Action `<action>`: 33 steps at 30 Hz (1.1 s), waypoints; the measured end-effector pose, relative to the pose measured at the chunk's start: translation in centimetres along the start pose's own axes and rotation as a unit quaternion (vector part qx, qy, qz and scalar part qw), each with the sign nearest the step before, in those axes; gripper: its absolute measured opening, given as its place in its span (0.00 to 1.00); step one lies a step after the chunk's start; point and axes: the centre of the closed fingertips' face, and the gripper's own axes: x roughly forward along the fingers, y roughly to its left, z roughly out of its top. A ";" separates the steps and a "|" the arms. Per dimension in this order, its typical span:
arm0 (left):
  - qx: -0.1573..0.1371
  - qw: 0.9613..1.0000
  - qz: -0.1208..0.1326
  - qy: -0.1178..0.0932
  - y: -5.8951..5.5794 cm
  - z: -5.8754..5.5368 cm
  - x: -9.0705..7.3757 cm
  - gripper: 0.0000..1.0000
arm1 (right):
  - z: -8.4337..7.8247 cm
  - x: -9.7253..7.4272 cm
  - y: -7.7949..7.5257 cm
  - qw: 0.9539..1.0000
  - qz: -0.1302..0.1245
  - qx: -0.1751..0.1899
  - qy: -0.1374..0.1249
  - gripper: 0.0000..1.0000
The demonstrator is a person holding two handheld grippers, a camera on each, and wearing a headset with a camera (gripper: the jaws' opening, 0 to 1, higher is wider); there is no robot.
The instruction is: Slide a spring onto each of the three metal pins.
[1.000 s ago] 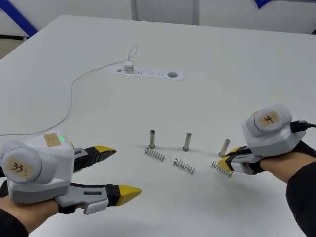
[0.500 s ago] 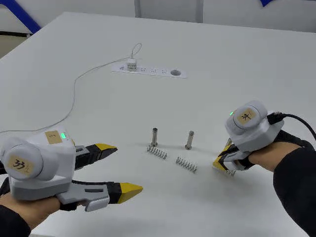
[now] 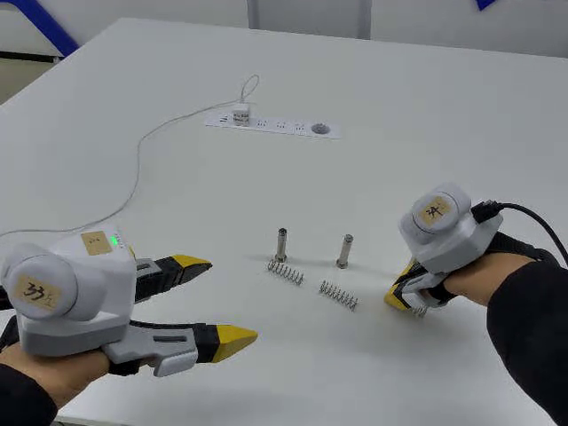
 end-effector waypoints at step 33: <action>0.009 1.000 -0.007 0.001 -0.4 0.3 0.1 0.64 | 1.8 -3.2 -0.5 0.999 -0.026 0.002 -0.045 0.12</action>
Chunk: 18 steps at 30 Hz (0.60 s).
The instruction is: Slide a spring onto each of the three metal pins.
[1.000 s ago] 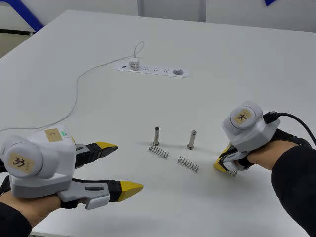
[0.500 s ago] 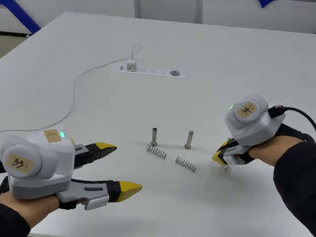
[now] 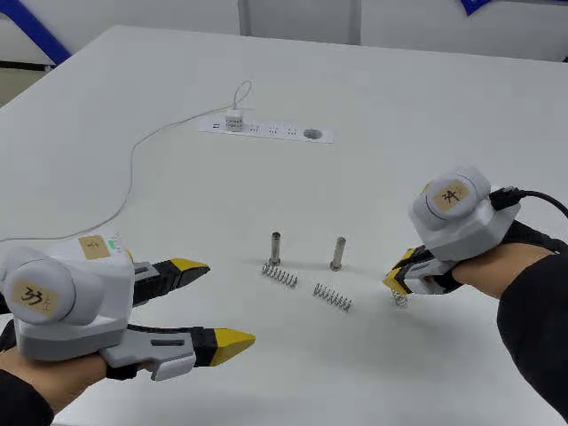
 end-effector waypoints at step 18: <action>0.003 1.000 -0.001 0.001 -0.2 0.2 0.0 0.64 | 2.1 -2.6 0.2 0.999 0.005 0.021 -0.041 0.12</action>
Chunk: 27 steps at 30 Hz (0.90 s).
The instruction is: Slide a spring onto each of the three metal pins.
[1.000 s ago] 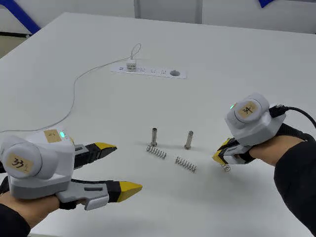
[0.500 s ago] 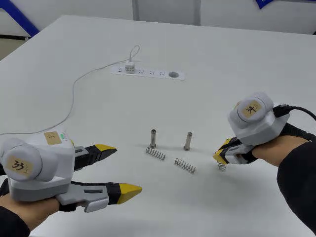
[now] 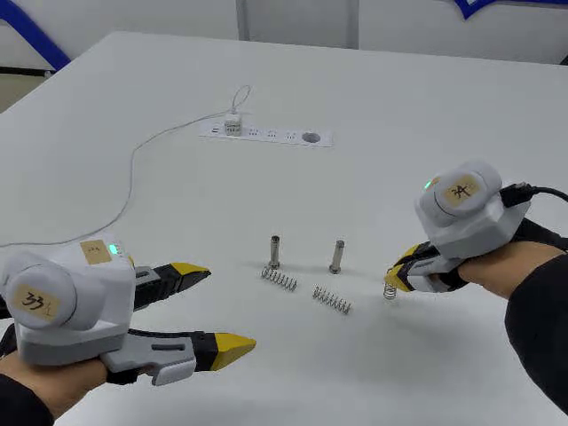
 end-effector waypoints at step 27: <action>-0.001 1.000 0.003 -0.002 0.1 0.0 -0.1 0.64 | 2.5 -4.2 -4.5 0.998 -0.051 0.023 -0.035 0.12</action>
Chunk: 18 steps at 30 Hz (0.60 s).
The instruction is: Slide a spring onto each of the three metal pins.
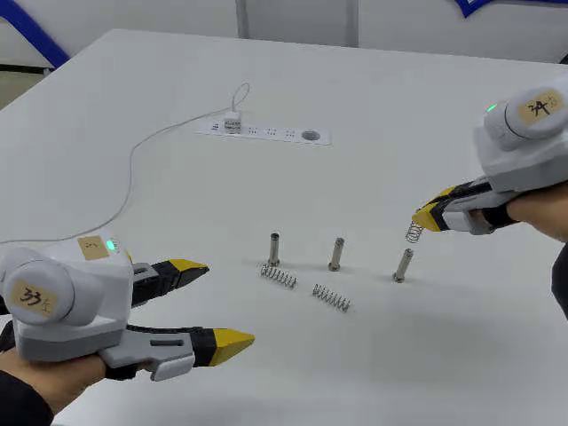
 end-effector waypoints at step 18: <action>-0.003 1.000 0.002 0.002 0.1 -0.1 -0.1 0.64 | -1.3 1.5 -0.1 1.000 0.003 0.012 0.016 0.12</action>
